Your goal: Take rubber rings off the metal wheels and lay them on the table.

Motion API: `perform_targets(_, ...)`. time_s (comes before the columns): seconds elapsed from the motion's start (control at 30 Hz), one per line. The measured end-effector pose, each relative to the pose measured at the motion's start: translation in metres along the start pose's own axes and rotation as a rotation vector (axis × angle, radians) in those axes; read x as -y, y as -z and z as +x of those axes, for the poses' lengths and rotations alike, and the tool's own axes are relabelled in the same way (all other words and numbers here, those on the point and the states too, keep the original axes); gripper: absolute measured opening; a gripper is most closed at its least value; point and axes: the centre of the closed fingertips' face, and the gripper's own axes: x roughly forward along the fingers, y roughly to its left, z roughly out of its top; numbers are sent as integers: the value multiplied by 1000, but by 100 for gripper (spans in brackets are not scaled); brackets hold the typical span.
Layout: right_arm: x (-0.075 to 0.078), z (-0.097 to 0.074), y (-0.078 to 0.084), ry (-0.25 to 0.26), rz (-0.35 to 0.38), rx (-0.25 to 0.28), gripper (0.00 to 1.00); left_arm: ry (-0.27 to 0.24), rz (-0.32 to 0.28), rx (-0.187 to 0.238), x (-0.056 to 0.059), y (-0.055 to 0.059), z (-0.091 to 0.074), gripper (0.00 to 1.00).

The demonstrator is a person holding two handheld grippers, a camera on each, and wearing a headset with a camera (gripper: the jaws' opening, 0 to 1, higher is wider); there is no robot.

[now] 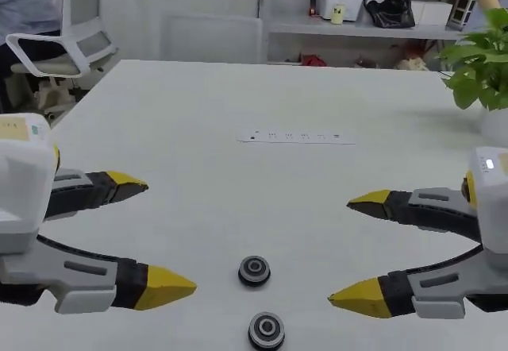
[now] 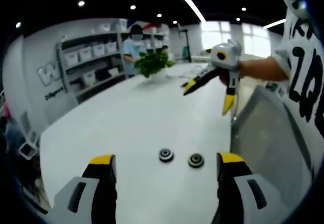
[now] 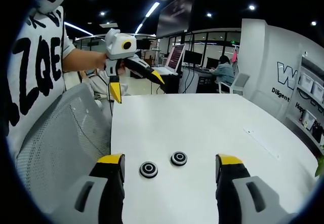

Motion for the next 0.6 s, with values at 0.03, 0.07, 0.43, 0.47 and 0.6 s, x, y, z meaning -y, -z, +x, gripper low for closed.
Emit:
perform_targets(0.03,0,1,0,-3,0,0,70,2,1,0,0,0,1,82)
perform_targets(0.07,0,2,0,-7,0,0,69,7,1,0,0,0,2,82)
perform_targets(0.43,-3,12,5,-50,-12,-10,66,45,21,1,3,5,14,79)
perform_targets(0.47,-3,13,6,-53,-13,-11,66,51,25,-3,3,6,16,79)
perform_targets(0.6,-7,17,7,-66,-15,-12,65,56,30,-7,1,7,19,78)
